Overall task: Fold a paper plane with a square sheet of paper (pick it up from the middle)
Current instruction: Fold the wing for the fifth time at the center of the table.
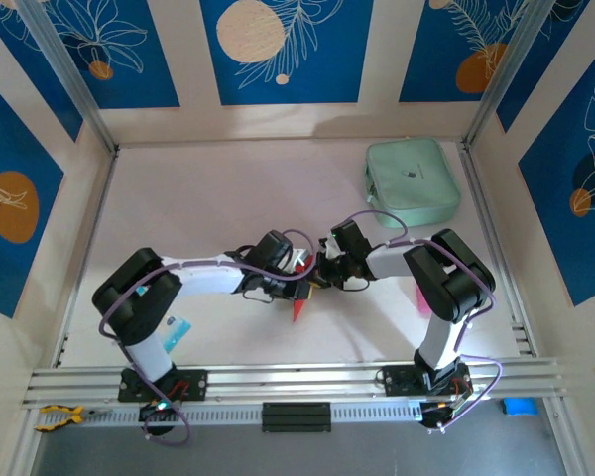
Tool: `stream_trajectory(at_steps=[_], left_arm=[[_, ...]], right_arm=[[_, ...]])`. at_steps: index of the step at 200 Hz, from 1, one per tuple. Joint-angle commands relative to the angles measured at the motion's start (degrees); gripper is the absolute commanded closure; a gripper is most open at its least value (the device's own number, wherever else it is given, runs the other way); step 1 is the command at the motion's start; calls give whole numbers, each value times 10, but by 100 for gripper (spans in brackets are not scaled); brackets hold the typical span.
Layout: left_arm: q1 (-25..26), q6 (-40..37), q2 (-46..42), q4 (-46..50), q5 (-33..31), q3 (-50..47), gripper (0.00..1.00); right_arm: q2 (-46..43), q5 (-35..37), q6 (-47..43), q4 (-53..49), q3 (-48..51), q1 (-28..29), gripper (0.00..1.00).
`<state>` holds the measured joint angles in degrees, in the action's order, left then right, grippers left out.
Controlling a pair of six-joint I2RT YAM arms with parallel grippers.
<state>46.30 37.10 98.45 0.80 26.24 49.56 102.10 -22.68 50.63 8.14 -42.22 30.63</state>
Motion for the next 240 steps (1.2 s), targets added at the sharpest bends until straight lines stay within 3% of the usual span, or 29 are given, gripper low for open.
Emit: stream_trajectory(at_steps=[1,100,165,240], left_arm=[[-7,3,12,-5,-31,10,98],[-7,-1,26,-3,-36,-73,100],[-12,-59,29,17,-12,-79,100],[-21,-52,32,4,-8,-80,100]], right_arm=[[20,41,9,-62,27,-7,93],[-10,28,4,-57,27,-14,91],[-116,25,-47,-84,14,-32,89],[-40,26,-37,-41,0,24,91]])
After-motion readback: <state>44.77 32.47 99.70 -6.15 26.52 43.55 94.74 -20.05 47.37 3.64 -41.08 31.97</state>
